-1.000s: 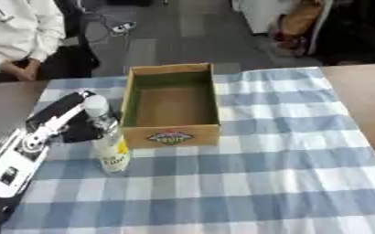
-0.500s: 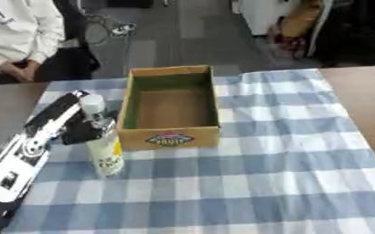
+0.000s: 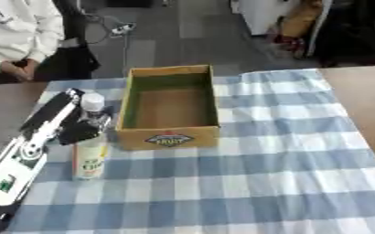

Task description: Pick up objects on the table and place them in the box.

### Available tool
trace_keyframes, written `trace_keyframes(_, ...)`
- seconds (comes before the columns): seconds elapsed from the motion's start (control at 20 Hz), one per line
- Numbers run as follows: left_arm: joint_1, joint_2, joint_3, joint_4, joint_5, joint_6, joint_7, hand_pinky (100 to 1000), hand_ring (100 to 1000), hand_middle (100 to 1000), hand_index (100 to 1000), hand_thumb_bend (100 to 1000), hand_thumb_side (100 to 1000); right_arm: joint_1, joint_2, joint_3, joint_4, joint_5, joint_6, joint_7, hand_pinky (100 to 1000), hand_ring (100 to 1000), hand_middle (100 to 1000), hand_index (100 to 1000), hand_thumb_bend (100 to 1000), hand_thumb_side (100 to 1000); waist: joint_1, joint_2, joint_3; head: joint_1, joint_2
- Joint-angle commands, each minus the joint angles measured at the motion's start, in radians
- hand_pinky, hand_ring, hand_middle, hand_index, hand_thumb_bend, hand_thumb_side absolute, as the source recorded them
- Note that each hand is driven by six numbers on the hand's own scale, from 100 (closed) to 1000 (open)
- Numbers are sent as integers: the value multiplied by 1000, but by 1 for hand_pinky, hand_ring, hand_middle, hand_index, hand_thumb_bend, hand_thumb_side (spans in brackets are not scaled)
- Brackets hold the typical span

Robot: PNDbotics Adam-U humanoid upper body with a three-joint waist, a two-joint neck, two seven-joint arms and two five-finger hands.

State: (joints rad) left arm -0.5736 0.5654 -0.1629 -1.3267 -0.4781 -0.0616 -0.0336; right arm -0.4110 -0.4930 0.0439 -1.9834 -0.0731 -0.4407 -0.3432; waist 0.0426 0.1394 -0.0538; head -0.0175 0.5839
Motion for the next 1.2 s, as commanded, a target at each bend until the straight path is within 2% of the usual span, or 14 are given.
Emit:
trace_keyframes(0.05, -11, 18, 22, -40, 10, 10, 2, 100, 100, 100, 281, 100, 625, -18, -15, -6, -17, -1, -1, 1, 478, 524, 553, 756, 100, 954, -2, -12, 1, -4, -5)
trace_keyframes(0.1, -12, 21, 24, -48, 10, 15, -6, 100, 100, 100, 280, 100, 605, -18, -15, -6, -17, -1, -1, 1, 478, 524, 553, 756, 100, 953, -2, -12, 1, -4, -5)
trace_keyframes(0.65, -29, 48, 36, -168, 26, 78, -92, 100, 100, 100, 279, 100, 602, -16, -18, -6, -17, -1, 0, 2, 479, 525, 553, 757, 100, 954, 0, -15, 3, -7, 2)
trace_keyframes(0.7, -31, 49, 39, -179, 28, 82, -94, 100, 100, 100, 279, 100, 724, -16, -18, -6, -17, -1, 0, 2, 479, 525, 553, 757, 100, 954, 0, -15, 3, -7, 2)
trace_keyframes(0.75, -35, 51, 41, -192, 30, 84, -94, 100, 100, 100, 279, 100, 601, -16, -18, -6, -17, -1, 0, 2, 479, 525, 553, 757, 100, 954, 1, -15, 4, -7, 3)
trace_keyframes(1.2, -112, 58, 36, -289, 50, 107, -119, 100, 100, 100, 278, 100, 602, -15, -19, -4, -17, -2, 2, 4, 479, 525, 554, 757, 100, 954, 3, -20, 1, -3, 6)
